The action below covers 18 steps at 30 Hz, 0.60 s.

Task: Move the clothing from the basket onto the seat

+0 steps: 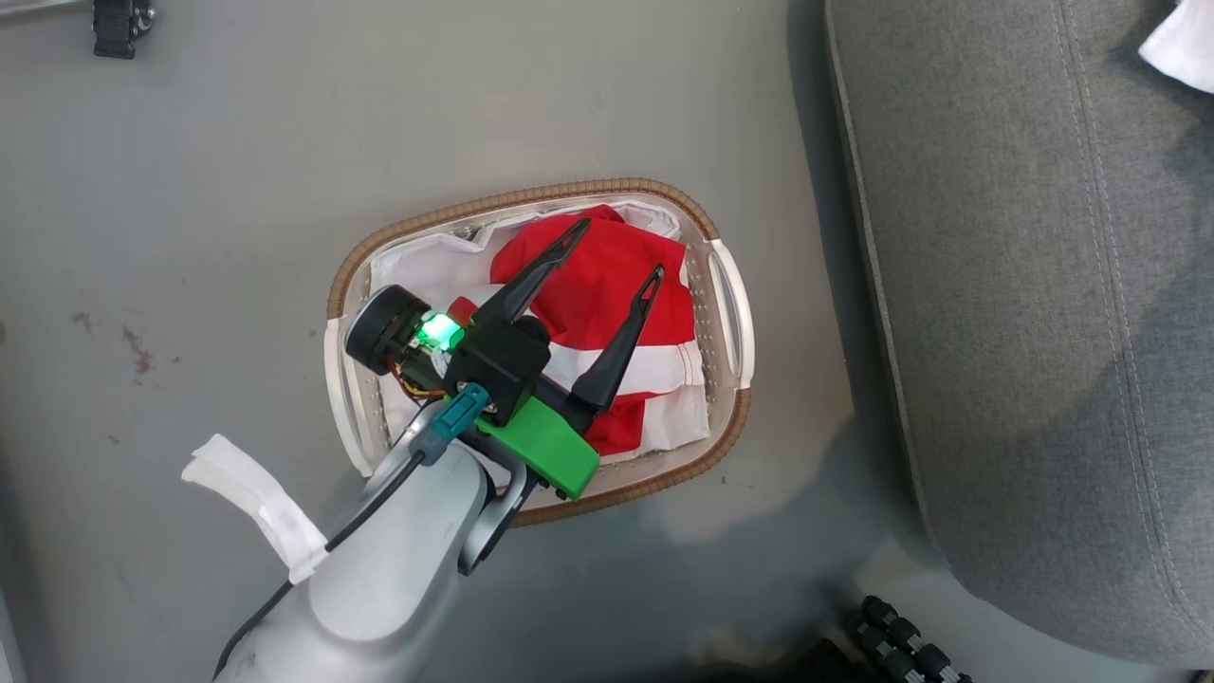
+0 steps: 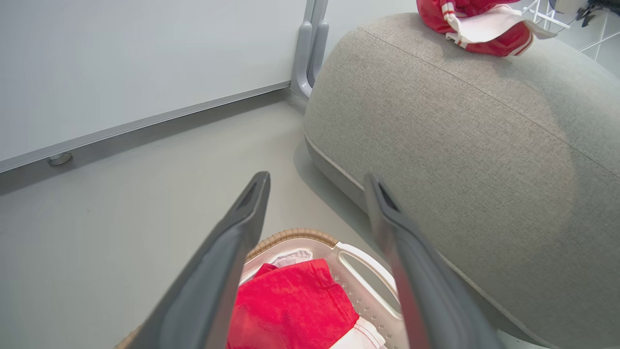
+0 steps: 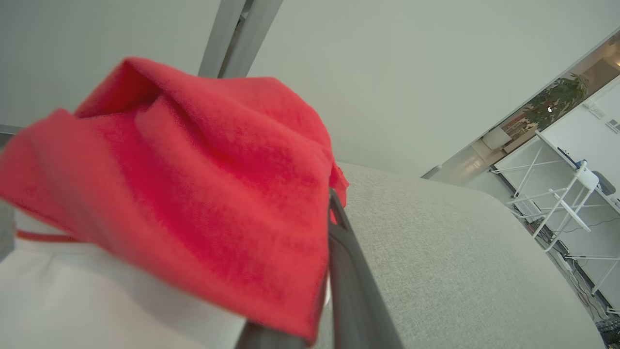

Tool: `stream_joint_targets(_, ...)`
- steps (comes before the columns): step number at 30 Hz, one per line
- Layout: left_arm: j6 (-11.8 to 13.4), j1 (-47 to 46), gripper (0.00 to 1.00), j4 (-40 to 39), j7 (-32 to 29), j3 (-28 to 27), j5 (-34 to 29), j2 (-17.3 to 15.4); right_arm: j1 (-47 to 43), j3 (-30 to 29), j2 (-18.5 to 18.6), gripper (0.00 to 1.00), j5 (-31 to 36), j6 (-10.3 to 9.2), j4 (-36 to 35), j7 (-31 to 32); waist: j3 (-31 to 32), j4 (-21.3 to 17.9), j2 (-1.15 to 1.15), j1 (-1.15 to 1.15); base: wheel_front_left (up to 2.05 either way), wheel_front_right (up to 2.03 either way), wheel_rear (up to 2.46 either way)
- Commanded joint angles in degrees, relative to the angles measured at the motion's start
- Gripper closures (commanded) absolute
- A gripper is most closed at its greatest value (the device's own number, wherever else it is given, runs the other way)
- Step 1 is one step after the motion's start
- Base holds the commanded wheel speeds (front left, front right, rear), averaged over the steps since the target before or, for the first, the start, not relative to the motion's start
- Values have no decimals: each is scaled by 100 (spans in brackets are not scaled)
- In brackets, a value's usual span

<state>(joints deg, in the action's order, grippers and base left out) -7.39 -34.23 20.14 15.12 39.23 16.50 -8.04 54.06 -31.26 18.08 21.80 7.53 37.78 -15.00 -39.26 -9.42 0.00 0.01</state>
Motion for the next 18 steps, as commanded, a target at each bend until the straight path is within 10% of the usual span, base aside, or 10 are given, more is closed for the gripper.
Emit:
stream_joint_targets(1,-16,-10,0,11,5,-8,-44,-40,-148,-75,-16,100,46,-8,19,-26,-11,1,0,-1,0,0,0)
stream_joint_targets(2,-16,0,0,23,5,-12,-37,-44,-224,-107,-57,100,45,-8,-24,-26,-6,-13,0,-1,0,0,0)
stream_joint_targets(5,-16,36,0,70,5,-30,-10,-66,-445,-193,-147,55,54,-8,-85,-26,20,-70,0,-1,0,0,0)
stream_joint_targets(6,-16,61,0,88,5,-38,4,-70,-515,-214,-199,0,37,-8,-85,-27,40,-100,0,-1,0,0,0)
stream_joint_targets(18,-16,262,0,122,5,-234,216,32,-1600,-183,-453,0,-269,-8,-456,-22,624,-203,0,-1,0,0,0)
